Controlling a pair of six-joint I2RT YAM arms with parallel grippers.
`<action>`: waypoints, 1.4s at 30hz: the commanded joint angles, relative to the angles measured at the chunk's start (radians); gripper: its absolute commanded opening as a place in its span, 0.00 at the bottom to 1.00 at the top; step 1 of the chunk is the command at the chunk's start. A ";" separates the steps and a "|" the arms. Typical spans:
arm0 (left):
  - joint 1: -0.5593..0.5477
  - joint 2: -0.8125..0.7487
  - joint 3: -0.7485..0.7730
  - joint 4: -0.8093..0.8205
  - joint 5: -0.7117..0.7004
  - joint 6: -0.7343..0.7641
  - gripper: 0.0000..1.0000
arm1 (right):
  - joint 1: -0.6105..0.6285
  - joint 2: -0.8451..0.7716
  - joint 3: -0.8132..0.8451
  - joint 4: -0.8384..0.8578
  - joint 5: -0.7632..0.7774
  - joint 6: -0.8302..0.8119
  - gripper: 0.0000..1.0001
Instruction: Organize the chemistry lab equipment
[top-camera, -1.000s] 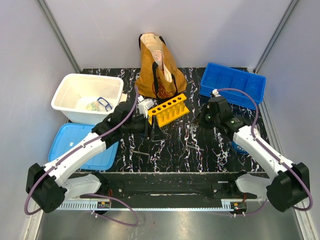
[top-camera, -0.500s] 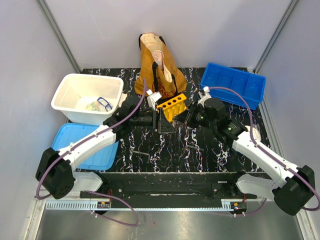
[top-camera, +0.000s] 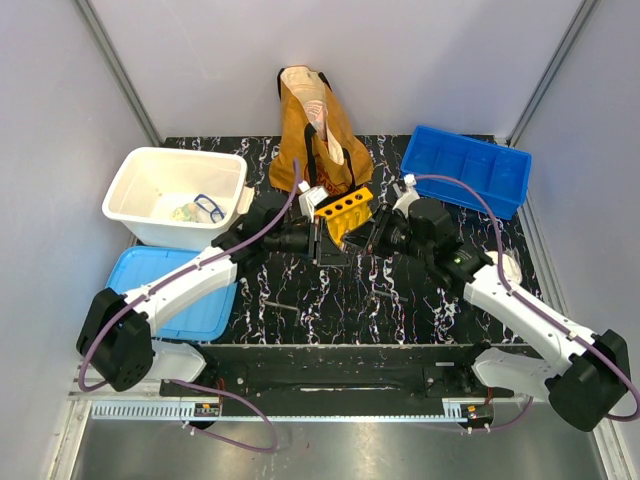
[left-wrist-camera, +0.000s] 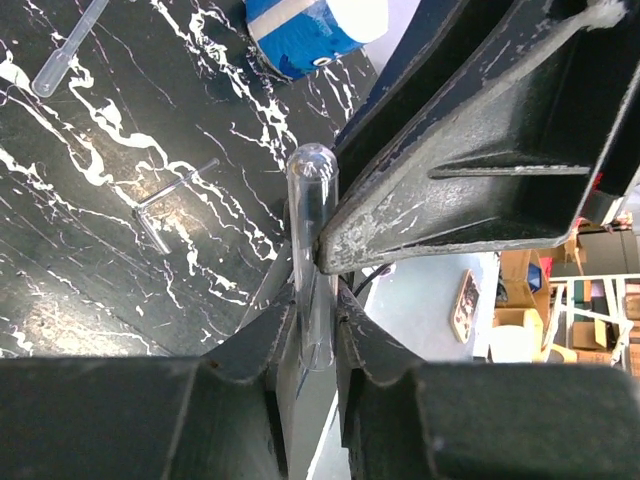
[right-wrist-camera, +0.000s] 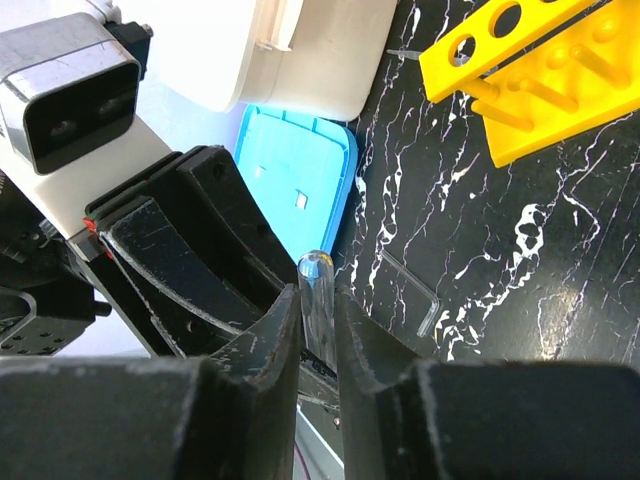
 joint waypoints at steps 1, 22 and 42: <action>-0.003 -0.036 0.033 -0.025 -0.008 0.105 0.14 | 0.009 -0.028 0.020 -0.028 -0.045 -0.046 0.28; -0.011 -0.119 0.098 -0.368 -0.065 0.440 0.15 | -0.026 0.171 0.503 -0.582 -0.278 -0.405 0.55; -0.035 -0.129 0.093 -0.363 -0.100 0.452 0.15 | -0.029 0.314 0.502 -0.553 -0.361 -0.396 0.38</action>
